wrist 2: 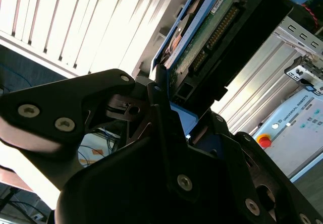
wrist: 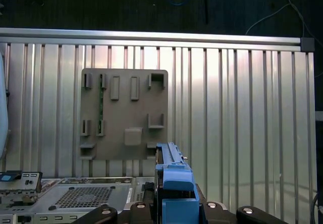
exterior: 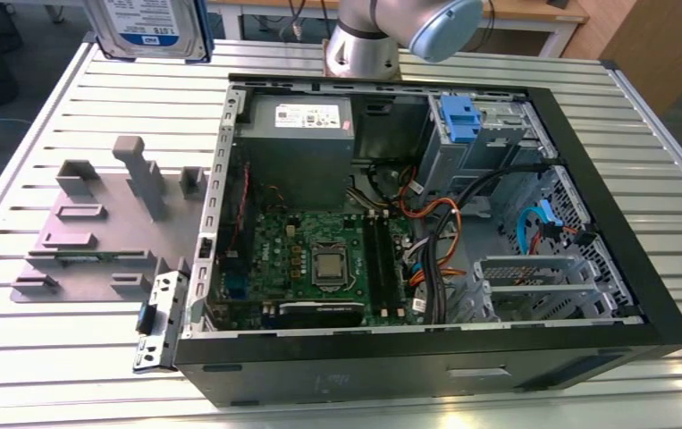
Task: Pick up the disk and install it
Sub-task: 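Pick up the disk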
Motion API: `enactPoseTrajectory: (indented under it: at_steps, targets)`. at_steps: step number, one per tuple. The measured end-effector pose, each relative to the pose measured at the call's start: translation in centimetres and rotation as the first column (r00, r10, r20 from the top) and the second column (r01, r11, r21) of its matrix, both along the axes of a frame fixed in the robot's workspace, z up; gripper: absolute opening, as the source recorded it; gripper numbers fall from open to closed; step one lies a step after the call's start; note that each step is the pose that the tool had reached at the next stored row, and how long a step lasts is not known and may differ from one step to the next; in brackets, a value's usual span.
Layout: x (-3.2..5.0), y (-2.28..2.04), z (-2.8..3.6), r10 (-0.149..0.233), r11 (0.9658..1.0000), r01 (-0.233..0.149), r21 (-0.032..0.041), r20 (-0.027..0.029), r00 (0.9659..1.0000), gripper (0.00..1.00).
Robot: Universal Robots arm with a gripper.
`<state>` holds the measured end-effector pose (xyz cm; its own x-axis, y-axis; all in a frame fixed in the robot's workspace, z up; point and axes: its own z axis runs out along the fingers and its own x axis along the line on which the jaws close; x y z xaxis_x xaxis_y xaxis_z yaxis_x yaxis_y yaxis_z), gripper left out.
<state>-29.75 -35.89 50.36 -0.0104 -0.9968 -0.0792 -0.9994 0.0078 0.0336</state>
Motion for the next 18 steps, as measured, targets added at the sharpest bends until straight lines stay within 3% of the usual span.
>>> enactPoseTrajectory:
  at_steps: [18]
  targets:
    - [0.50, 0.00, 0.00, 0.000, 1.0000, 0.000, 0.0000, 0.0000, 1.0000, 0.37]
